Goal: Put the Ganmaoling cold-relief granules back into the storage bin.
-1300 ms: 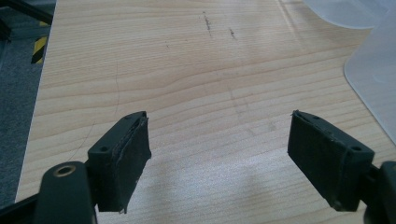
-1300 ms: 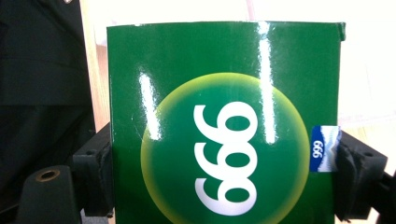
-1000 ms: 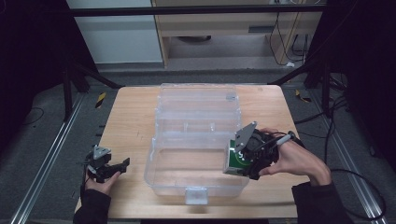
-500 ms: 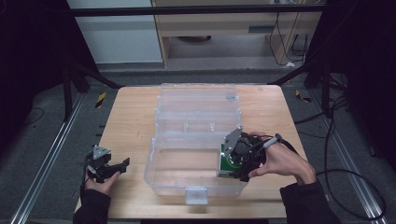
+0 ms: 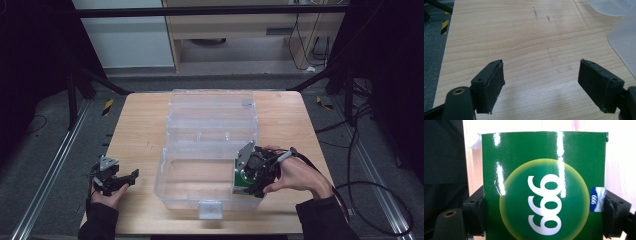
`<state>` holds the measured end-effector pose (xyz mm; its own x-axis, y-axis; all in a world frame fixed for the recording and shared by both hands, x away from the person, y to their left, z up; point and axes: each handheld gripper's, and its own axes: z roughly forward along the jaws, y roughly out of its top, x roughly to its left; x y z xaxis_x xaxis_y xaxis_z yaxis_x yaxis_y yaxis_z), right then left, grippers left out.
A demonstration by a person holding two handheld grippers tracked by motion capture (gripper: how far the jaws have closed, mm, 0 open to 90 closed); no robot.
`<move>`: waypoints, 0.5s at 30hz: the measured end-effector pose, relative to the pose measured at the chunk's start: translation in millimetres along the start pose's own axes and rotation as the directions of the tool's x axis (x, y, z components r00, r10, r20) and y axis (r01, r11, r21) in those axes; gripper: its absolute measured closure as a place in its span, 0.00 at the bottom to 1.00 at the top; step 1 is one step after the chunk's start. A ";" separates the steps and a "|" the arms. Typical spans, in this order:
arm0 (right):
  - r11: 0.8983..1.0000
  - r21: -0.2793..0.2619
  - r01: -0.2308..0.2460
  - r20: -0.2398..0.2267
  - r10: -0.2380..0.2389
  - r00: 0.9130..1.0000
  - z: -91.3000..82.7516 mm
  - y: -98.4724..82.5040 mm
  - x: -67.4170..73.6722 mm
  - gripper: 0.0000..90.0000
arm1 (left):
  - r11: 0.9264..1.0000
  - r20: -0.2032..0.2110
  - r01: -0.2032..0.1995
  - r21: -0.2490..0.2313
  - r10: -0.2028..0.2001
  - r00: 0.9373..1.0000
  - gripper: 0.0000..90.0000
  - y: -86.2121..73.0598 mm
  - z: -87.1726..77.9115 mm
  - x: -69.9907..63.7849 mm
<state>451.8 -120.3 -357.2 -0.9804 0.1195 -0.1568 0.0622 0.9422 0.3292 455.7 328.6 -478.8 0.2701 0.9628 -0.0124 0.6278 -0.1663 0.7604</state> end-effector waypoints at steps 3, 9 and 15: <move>1.000 0.010 0.002 -0.003 -0.002 1.000 3.5 0.6 0.1 0.18 | 1.000 0.000 0.001 -0.002 -0.001 1.000 0.22 0.0 -0.7 0.3; 1.000 0.015 -0.005 -0.007 0.006 1.000 8.6 0.0 0.2 0.18 | 1.000 0.001 0.001 -0.002 0.000 1.000 0.22 -0.1 -0.6 0.4; 1.000 0.010 -0.016 -0.012 0.016 1.000 17.9 -3.9 -0.3 0.18 | 1.000 0.000 -0.002 -0.001 0.002 1.000 0.22 0.0 -0.3 -0.2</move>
<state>455.2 -118.4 -375.0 -0.9814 0.1311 -0.1404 0.0799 0.9431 0.3228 455.5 328.5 -478.6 0.2712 0.9625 -0.0110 0.6264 -0.1678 0.7612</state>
